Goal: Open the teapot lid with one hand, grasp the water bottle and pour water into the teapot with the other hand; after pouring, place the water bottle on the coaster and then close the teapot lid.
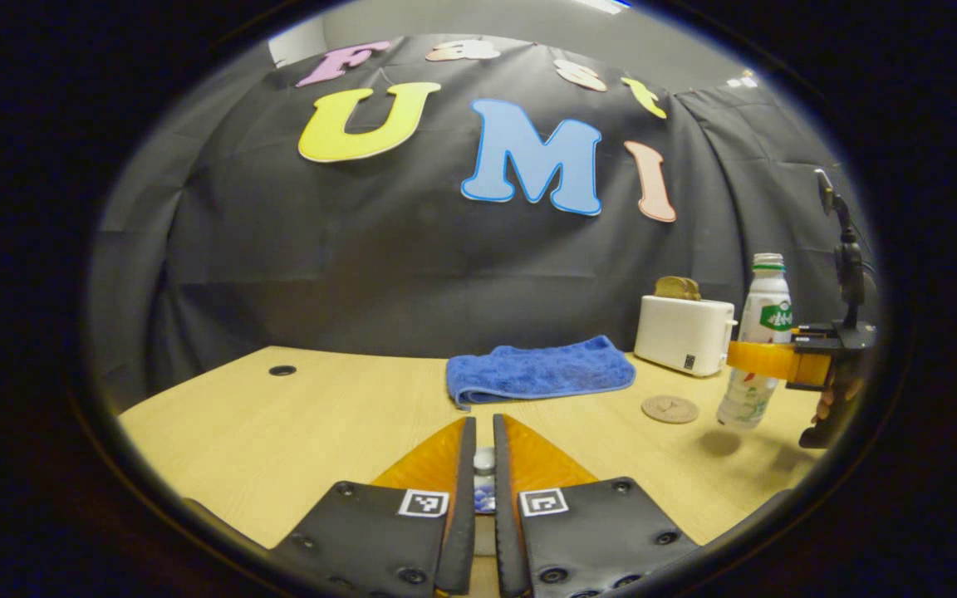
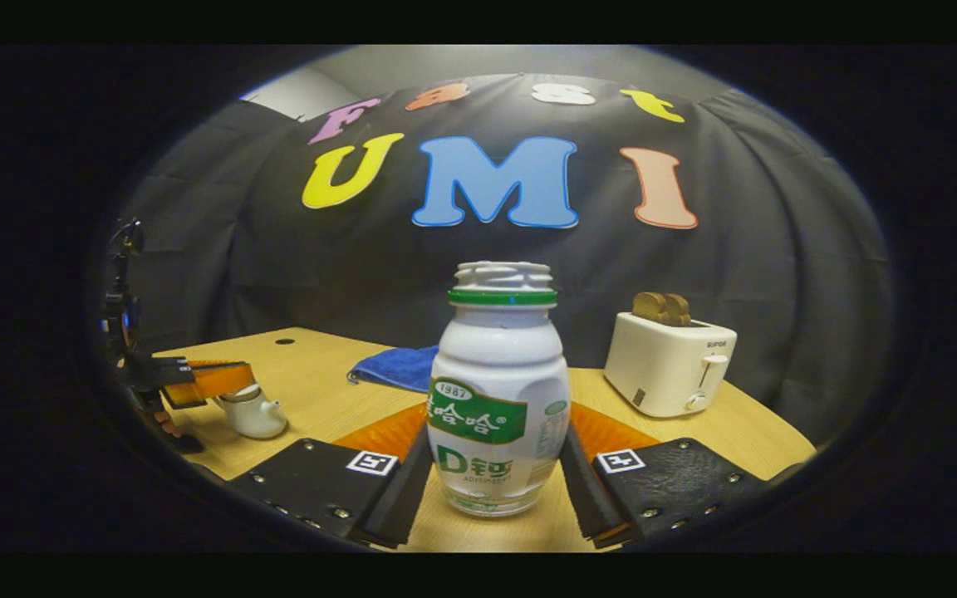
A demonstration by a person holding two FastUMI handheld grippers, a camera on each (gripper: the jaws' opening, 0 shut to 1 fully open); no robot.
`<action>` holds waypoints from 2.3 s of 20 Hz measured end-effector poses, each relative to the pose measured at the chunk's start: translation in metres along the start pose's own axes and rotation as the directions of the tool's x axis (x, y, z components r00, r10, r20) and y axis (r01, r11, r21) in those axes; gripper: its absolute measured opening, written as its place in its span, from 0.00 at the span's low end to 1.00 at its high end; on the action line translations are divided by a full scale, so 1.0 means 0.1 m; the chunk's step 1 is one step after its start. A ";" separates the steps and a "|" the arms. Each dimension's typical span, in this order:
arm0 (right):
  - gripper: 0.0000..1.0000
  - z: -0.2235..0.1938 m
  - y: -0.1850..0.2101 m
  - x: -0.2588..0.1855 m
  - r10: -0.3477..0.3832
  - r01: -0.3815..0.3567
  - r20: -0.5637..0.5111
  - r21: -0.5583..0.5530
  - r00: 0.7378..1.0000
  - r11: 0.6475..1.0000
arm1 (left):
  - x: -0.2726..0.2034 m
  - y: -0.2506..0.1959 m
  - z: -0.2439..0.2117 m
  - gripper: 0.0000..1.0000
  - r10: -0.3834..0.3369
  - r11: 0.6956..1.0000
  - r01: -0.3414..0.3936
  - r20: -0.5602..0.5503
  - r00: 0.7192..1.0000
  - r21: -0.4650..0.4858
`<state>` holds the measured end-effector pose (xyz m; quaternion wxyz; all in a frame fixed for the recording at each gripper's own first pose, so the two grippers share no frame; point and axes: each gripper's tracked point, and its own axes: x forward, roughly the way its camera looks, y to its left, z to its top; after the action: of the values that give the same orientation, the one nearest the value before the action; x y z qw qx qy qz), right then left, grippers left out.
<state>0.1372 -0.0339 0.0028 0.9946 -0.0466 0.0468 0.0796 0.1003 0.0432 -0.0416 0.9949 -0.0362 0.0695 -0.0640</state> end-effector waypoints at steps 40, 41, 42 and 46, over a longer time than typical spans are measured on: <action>0.97 0.03 0.24 -1.18 -0.149 0.143 0.109 0.063 0.983 0.988 | -1.03 -0.52 0.27 0.99 0.068 0.998 -0.070 0.125 0.990 0.006; 0.97 0.00 0.39 -1.33 -0.144 0.136 0.119 0.078 0.982 0.988 | -1.11 -0.64 0.16 0.99 0.069 0.997 -0.067 0.101 0.992 -0.026; 0.97 -0.07 0.51 -1.44 -0.143 0.135 0.117 0.077 0.983 0.988 | -1.19 -0.76 0.07 1.00 0.058 0.998 -0.055 0.078 0.995 -0.042; 0.97 -0.32 0.84 -1.64 -0.130 0.128 0.104 0.025 0.986 0.992 | -1.50 -0.82 0.02 0.99 0.126 0.990 -0.132 0.103 0.987 0.052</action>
<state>-0.0407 0.0203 -0.0197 0.9992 -0.0362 -0.0082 0.0172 -0.0568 -0.0182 -0.0130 0.9998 -0.0058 0.0203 0.0002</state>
